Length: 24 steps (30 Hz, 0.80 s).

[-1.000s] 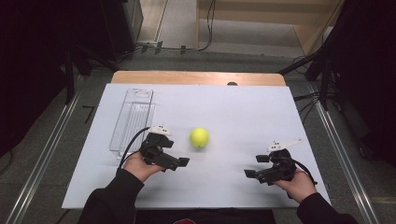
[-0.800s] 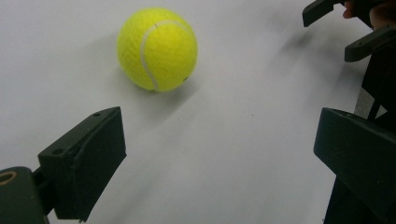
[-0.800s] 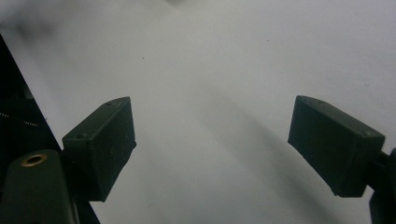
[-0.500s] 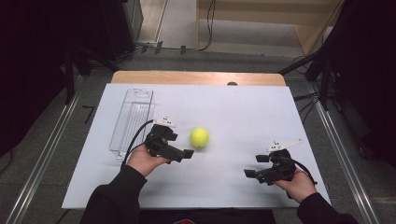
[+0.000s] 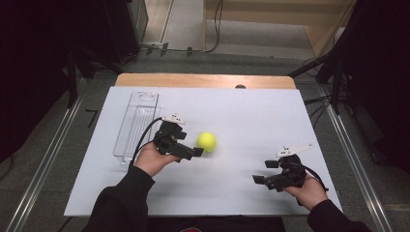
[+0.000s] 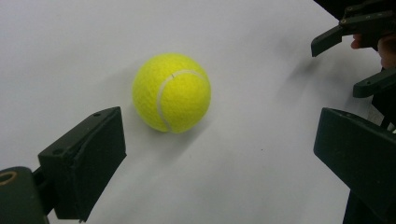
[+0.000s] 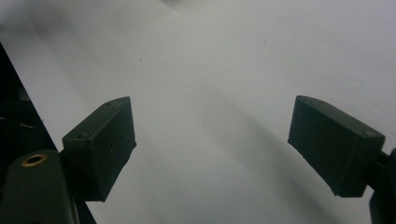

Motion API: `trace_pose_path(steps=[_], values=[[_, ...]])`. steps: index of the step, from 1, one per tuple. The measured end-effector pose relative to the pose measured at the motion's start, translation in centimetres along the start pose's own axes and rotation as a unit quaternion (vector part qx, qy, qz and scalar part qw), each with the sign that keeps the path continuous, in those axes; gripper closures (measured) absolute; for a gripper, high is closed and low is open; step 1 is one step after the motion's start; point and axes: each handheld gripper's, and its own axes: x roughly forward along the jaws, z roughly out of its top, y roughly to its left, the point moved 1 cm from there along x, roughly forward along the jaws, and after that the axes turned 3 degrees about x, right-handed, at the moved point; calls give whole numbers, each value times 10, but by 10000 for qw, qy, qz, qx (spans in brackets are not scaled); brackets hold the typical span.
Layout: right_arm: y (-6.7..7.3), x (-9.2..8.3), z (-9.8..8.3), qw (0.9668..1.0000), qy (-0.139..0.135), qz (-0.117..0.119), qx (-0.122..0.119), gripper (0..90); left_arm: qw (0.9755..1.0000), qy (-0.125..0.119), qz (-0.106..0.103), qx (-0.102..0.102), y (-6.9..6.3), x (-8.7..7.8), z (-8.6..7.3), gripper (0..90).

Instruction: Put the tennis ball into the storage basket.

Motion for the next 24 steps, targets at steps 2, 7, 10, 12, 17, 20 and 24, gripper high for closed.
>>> trace_pose_path(steps=[2,7,10,12,17,20,24], values=[[0,0,0,10000,-2,-1,9,128,10000,-6,5,5,1,1,2,26],[0,0,0,10000,-16,-5,18,128,9999,71,84,52,4,4,8,26],[-1,0,0,10000,-17,-7,3,128,10000,88,43,3,6,7,11,26],[-1,0,0,10000,-24,-3,10,128,10000,67,53,-7,7,9,14,26],[-1,0,0,10000,-23,12,7,128,9999,96,27,-6,9,14,20,26],[-1,0,0,10000,-29,25,11,128,9999,95,44,30,8,16,24,26],[0,0,0,10000,-17,61,-17,128,9998,66,111,127,7,21,26,26]])
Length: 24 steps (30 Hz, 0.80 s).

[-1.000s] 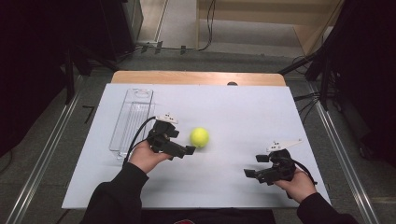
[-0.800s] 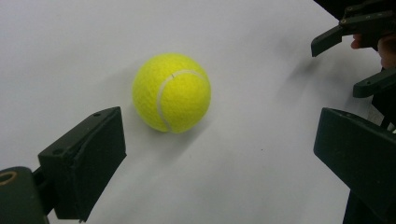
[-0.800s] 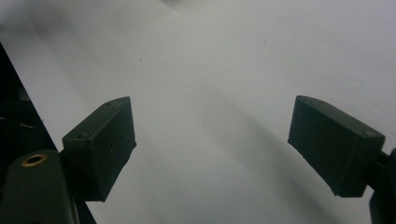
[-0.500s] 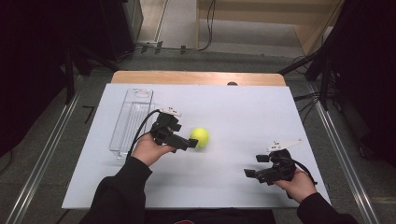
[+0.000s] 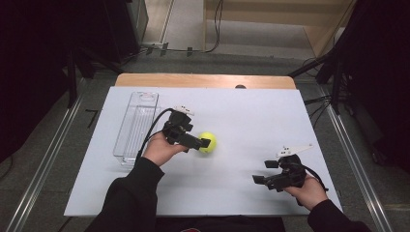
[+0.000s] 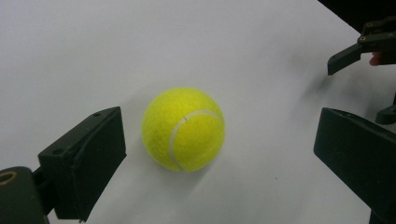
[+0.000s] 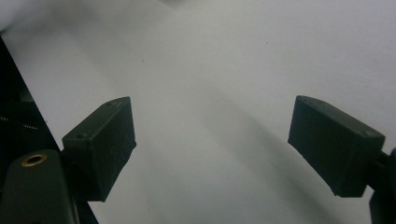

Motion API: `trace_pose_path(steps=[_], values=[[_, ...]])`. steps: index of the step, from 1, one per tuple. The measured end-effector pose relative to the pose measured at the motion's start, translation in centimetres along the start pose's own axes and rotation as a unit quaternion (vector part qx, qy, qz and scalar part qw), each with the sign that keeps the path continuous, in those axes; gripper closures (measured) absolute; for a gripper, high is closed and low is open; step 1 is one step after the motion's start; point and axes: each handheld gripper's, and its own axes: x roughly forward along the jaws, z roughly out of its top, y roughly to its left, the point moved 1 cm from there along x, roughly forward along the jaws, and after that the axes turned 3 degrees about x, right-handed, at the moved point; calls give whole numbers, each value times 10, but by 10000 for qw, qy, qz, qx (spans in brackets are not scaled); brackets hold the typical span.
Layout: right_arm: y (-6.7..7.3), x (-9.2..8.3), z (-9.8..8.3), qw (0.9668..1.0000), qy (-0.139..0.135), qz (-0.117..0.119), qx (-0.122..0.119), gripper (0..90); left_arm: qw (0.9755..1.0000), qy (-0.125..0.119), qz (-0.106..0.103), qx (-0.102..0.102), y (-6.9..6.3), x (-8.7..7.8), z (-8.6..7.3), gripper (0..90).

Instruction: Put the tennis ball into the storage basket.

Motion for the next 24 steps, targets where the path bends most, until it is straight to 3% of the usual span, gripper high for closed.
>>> trace_pose_path(steps=[4,24], values=[[1,1,0,10000,4,24,-29,128,9999,16,83,110,1,6,2,26],[1,4,6,9999,-131,19,-52,128,9999,-100,46,95,5,15,15,27]])
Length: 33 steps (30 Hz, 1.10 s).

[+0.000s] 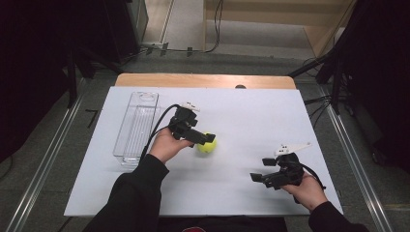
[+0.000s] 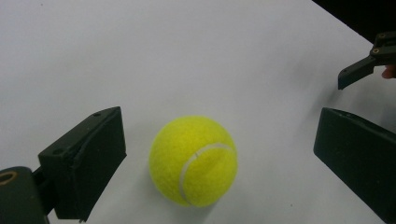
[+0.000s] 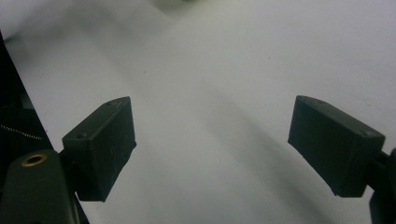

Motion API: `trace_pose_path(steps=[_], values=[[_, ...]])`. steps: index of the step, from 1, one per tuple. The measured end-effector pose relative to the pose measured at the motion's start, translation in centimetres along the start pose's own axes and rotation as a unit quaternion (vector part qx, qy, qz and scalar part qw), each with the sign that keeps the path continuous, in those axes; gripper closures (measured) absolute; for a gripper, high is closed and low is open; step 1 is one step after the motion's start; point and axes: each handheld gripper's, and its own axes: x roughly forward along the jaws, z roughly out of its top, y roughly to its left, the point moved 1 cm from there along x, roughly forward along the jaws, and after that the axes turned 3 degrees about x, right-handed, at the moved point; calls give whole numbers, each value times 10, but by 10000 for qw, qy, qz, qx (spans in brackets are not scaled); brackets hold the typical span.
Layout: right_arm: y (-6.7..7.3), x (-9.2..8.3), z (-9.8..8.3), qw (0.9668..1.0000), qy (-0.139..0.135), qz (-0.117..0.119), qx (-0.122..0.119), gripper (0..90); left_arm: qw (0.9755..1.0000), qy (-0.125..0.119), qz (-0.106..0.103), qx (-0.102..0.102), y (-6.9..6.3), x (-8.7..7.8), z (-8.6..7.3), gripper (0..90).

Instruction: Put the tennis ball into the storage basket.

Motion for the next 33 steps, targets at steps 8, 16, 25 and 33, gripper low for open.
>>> trace_pose_path(steps=[8,16,25,33], values=[[0,0,-1,10000,35,-22,-16,128,9999,-94,31,60,-2,10,12,27],[1,0,-2,10000,53,-20,-41,128,9998,-76,89,128,-3,15,10,27],[2,0,-2,10000,80,-35,-46,128,9999,25,96,127,-3,22,5,27],[2,1,-2,10000,82,-39,-39,128,9998,87,107,145,-4,27,2,27]])
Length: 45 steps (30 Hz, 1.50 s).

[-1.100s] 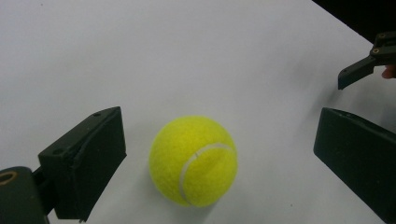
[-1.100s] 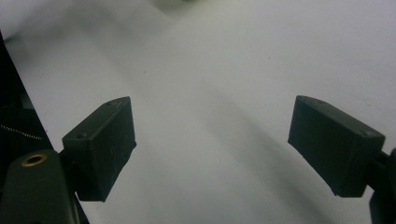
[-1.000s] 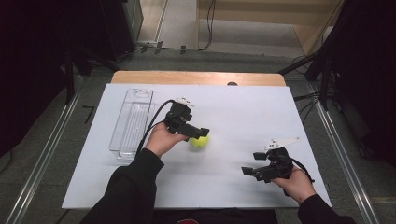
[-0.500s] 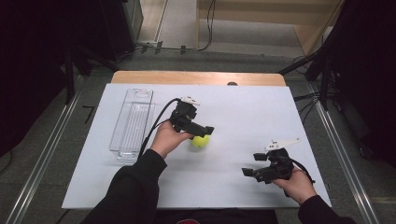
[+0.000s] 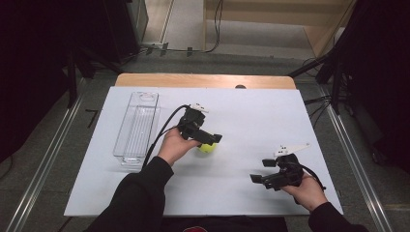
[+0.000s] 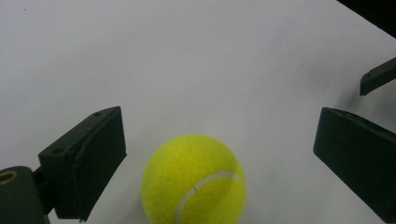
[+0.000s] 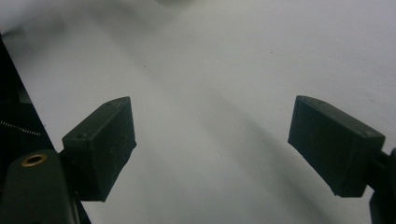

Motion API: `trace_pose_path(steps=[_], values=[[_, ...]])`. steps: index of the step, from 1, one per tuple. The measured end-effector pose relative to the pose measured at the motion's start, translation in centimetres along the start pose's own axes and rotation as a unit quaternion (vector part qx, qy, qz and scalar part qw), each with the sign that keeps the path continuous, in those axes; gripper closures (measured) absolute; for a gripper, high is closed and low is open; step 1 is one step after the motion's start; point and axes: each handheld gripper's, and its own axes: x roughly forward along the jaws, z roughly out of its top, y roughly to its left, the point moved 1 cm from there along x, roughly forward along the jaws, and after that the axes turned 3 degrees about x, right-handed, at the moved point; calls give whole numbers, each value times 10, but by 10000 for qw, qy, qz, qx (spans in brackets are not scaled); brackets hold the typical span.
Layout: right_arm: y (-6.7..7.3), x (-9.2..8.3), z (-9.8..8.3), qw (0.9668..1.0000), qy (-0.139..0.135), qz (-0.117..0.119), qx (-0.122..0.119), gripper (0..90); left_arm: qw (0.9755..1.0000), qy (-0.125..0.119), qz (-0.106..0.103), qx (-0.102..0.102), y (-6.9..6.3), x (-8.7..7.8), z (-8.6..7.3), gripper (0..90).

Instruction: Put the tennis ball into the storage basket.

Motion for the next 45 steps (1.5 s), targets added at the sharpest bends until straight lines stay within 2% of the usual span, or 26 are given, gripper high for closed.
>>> trace_pose_path(steps=[13,18,34,38,42,45], values=[[0,0,0,10000,12,9,-4,128,9999,84,-73,-77,4,8,-7,27],[0,0,0,10000,15,11,-13,128,9998,12,-160,-129,5,10,-10,27],[2,1,0,10000,34,12,-46,128,9993,321,-114,-117,5,24,-20,27],[2,1,0,10000,40,13,-57,128,9991,344,-134,-184,6,28,-26,27],[2,1,0,10000,41,16,-50,128,9987,489,-56,-137,7,35,-31,27],[2,1,-1,10000,39,17,-58,128,9987,489,-68,-131,6,36,-34,27]])
